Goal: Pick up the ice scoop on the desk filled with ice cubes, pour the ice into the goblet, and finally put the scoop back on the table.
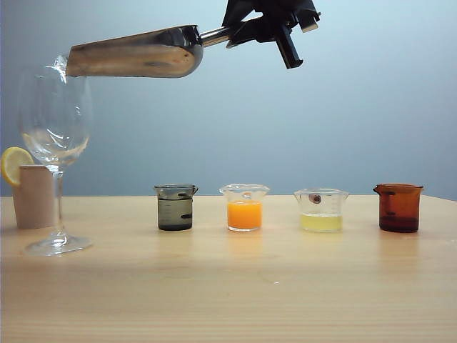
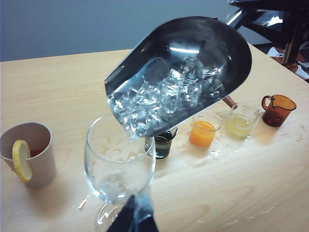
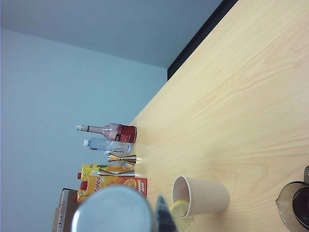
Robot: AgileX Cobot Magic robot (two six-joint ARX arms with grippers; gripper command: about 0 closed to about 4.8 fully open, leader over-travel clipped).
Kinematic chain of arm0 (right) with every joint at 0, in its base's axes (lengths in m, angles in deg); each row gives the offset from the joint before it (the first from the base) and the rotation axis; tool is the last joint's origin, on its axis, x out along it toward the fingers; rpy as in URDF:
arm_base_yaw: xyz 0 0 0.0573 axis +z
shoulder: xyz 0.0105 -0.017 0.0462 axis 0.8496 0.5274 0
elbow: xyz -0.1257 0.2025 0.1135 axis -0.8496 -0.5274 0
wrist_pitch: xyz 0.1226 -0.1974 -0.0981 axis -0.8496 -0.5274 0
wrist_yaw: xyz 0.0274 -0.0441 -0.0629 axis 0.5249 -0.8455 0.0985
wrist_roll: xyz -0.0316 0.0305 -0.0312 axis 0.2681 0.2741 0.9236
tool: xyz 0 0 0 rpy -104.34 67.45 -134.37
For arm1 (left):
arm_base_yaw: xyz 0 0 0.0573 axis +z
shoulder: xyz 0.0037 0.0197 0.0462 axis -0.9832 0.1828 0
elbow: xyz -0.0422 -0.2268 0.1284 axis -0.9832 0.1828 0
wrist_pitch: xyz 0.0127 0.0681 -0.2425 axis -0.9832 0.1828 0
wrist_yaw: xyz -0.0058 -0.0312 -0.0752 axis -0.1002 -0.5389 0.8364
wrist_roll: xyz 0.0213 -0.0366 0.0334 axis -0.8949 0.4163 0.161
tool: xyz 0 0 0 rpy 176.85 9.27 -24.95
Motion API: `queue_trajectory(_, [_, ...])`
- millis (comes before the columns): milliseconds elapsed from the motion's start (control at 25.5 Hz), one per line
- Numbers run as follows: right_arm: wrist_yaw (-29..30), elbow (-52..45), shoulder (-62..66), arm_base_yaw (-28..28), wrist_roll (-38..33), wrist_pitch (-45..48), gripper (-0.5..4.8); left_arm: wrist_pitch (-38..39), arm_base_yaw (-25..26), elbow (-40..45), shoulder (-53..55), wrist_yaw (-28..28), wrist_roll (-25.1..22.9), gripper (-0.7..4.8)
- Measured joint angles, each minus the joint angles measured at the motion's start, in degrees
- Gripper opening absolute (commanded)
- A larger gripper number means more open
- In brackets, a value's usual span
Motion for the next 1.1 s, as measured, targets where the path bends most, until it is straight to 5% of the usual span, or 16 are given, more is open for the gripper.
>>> queue_trajectory(1097, [-1.1,2.5,0.0,0.0,3.0,-1.7,-0.05,0.0,0.0,0.0,0.0,0.0,0.0,-0.05])
